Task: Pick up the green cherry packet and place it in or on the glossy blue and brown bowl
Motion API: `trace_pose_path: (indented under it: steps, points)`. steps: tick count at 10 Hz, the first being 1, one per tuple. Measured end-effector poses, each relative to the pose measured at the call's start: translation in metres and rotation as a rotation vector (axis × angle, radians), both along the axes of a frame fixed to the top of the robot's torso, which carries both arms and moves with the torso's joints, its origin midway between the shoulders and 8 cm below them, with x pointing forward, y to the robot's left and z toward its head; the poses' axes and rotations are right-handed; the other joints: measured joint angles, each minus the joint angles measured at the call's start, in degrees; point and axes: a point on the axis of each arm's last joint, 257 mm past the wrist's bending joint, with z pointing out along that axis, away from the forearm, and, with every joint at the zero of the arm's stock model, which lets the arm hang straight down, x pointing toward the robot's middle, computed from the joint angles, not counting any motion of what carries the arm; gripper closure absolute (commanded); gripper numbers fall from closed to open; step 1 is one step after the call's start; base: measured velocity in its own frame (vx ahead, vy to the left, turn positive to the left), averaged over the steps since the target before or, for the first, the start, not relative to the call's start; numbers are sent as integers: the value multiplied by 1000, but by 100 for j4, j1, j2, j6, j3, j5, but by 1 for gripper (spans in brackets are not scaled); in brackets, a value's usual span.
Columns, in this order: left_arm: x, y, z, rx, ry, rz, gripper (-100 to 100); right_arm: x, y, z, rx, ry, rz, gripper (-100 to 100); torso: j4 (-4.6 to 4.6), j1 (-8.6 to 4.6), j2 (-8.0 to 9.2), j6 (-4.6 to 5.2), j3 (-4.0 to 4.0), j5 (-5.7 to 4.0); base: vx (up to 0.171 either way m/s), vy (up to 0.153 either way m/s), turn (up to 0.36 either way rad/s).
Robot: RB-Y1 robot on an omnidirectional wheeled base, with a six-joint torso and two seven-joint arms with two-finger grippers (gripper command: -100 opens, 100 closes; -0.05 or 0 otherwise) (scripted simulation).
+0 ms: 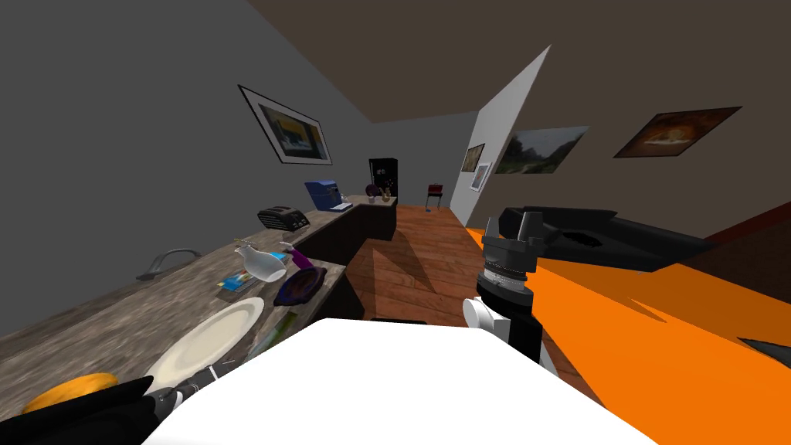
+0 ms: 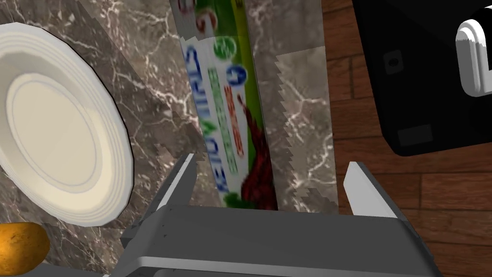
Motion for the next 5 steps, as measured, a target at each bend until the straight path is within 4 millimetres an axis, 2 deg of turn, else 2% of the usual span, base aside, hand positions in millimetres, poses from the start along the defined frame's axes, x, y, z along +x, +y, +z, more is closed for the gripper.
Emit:
trace_pose_path:
  steps: [5]
  points:
    - [-33, -10, -9, -86, 112, 102, -100, 0, 0, 0, 0, 0, 0, 0, -2, 2, -7, 0, -4, 0, 117, 51, 12]
